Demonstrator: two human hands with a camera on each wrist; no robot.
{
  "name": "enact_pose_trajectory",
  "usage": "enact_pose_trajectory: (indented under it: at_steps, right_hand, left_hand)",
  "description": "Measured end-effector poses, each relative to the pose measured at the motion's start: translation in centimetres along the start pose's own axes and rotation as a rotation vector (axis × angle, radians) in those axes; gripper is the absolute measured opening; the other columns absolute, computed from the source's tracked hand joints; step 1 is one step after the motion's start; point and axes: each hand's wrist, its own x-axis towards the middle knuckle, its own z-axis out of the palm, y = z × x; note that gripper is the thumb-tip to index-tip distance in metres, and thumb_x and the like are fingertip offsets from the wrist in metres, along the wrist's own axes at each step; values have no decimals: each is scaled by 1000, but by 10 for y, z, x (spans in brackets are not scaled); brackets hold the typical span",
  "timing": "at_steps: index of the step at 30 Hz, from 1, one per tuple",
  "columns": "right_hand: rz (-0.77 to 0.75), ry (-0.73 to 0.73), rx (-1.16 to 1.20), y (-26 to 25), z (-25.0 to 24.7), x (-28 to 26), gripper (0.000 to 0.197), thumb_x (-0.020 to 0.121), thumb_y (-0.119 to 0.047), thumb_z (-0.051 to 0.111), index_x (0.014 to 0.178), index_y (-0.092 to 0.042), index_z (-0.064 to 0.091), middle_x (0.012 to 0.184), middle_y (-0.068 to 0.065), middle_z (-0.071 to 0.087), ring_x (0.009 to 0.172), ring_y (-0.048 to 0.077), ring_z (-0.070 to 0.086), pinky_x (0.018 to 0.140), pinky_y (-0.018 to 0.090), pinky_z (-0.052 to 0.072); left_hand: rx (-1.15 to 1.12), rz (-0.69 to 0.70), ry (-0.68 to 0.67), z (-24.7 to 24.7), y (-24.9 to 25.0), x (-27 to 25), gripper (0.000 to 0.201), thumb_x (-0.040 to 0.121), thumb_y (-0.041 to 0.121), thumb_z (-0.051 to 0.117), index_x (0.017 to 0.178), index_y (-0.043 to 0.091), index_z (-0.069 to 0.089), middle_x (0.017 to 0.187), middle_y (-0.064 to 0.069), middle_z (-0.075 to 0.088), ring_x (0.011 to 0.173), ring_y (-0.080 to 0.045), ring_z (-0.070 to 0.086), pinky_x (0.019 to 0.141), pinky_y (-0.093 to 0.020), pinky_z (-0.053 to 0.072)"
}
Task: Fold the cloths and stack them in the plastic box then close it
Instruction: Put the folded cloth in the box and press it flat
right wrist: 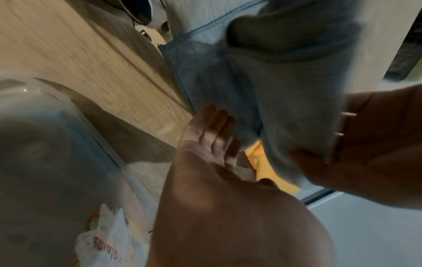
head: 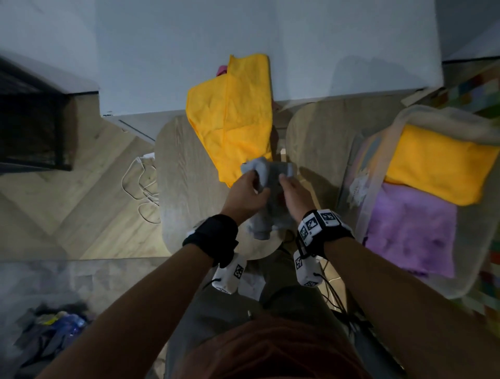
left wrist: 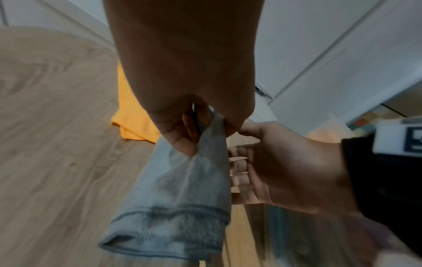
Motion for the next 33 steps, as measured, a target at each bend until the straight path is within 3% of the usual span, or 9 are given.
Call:
enact_pose_trajectory:
  at_steps: [3, 7, 9, 11, 14, 19, 24, 28, 33]
  right_hand:
    - [14, 78, 71, 7, -5, 4, 71, 96, -66, 31, 136, -12, 54, 137, 14, 54, 124, 34, 52, 105, 47, 39]
    - [34, 111, -37, 22, -12, 13, 78, 87, -75, 38, 132, -14, 57, 129, 9, 60, 116, 31, 58, 98, 44, 45]
    - [39, 91, 2, 24, -14, 15, 66, 86, -60, 55, 131, -11, 54, 123, 12, 63, 110, 32, 62, 87, 39, 48]
    - [42, 59, 5, 24, -15, 16, 65, 87, -40, 66, 140, -10, 43, 130, 11, 59, 115, 30, 59, 88, 37, 47]
    - [-2, 46, -2, 25, -17, 19, 73, 87, -25, 68, 147, -9, 31, 139, 13, 50, 125, 31, 52, 93, 35, 43]
    - [-213, 119, 35, 11, -28, -2, 102, 74, -23, 76, 152, -33, 11, 154, 6, 28, 137, 27, 37, 104, 41, 42]
    - [-437, 219, 37, -31, -62, -29, 77, 58, -34, 67, 131, -29, 47, 129, 2, 54, 115, 22, 55, 90, 43, 51]
    - [-423, 170, 250, -61, -101, -63, 31, 78, -21, 68, 106, -12, 59, 93, 3, 65, 84, 14, 63, 73, 35, 50]
    - [-392, 317, 531, -78, -149, -98, 33, 64, -25, 64, 96, -17, 67, 92, 3, 71, 88, 23, 68, 72, 36, 54]
  left_hand:
    - [27, 35, -76, 18, 10, 4, 17, 86, 24, 63, 87, 7, 62, 86, -5, 67, 79, -20, 60, 64, -33, 40]
    - [24, -114, 177, 32, -16, 10, 28, 81, 23, 62, 99, 2, 57, 99, -17, 58, 90, -33, 55, 69, -38, 42]
    - [44, -291, 165, 35, -35, 15, 50, 79, 36, 71, 107, -1, 53, 108, -22, 52, 96, -34, 51, 73, -35, 36]
    - [75, -348, 20, 38, -51, 22, 55, 72, 60, 62, 81, 6, 54, 88, -18, 55, 91, -37, 57, 67, -33, 33]
    - [75, -258, -28, 38, -48, 26, 43, 67, 54, 48, 59, 13, 41, 63, -9, 45, 71, -33, 56, 58, -34, 30]
    - [-11, 19, 28, 22, 1, 21, 58, 74, 59, 36, 96, 8, 54, 87, -9, 63, 81, -19, 57, 68, -40, 41]
    - [135, 349, -37, -29, 73, 25, 30, 80, 43, 44, 87, 13, 44, 74, 1, 50, 80, -33, 60, 60, -32, 26]
    - [255, 449, -90, -64, 137, 29, 39, 73, 43, 57, 95, 11, 51, 74, 0, 55, 81, -31, 62, 61, -32, 36]
    - [321, 488, -196, -85, 217, 16, 50, 62, 62, 61, 95, 25, 54, 85, 0, 63, 81, -16, 57, 67, -30, 41]
